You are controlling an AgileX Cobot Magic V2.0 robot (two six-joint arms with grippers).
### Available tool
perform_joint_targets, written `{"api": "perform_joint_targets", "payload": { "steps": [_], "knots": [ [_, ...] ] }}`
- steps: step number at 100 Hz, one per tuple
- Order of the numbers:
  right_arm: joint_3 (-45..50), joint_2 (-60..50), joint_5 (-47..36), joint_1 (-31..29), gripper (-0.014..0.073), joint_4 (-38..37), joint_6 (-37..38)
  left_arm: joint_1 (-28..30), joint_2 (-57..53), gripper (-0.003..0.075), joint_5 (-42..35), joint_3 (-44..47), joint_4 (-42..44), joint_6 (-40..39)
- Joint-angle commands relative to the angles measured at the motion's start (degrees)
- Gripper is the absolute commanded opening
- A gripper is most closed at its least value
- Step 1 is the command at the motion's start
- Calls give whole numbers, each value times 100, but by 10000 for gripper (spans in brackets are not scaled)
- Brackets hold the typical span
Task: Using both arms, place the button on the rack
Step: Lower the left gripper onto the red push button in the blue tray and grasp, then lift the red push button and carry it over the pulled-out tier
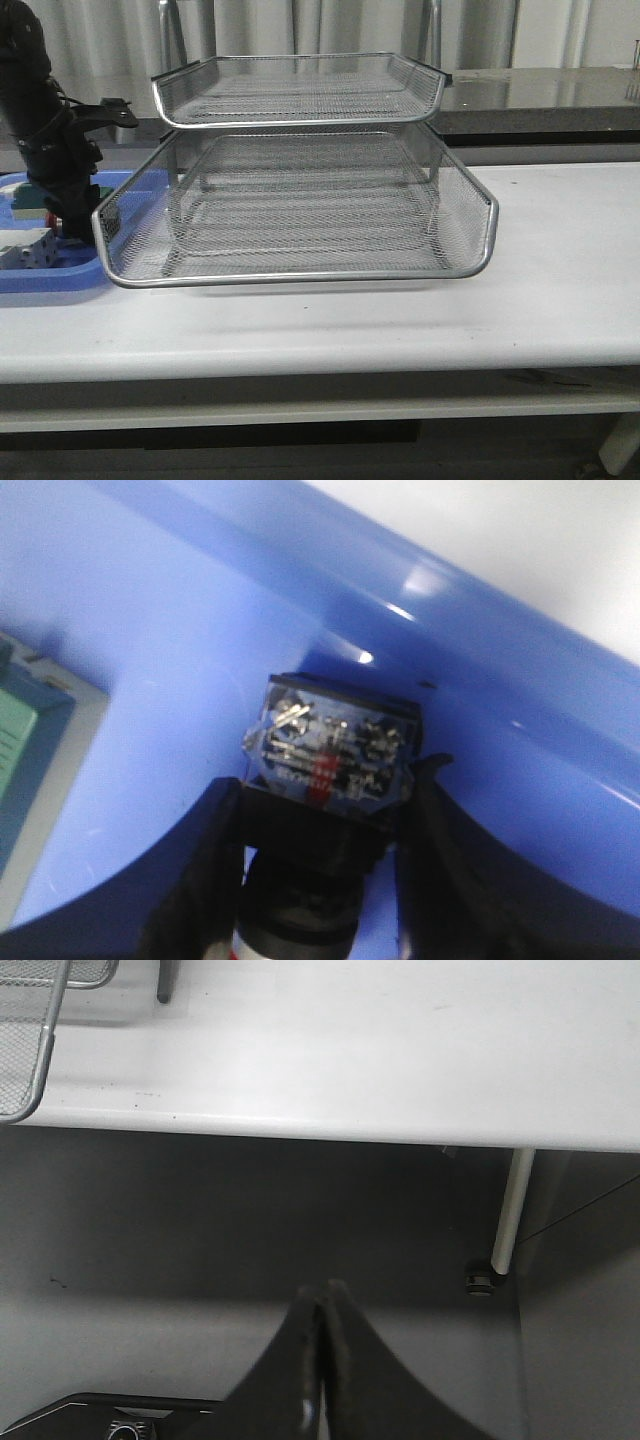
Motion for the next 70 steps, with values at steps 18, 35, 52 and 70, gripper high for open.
{"api": "perform_joint_targets", "payload": {
  "steps": [18,35,52,70],
  "knots": [
    [-179,17,-289,-29,-67,-77,0,-5,-413,-20,1085,-1636,-49,-1083],
    [-179,17,-285,-29,-67,-77,0,-5,-528,-20,1120,-2327,-49,-1883],
    [-179,17,-285,-29,-67,-77,0,-5,-917,-20,1120,-2394,-49,-2424],
    [-179,17,-285,-29,-67,-77,0,-17,-1448,-20,1120,-2247,-49,-2774]
  ]
}}
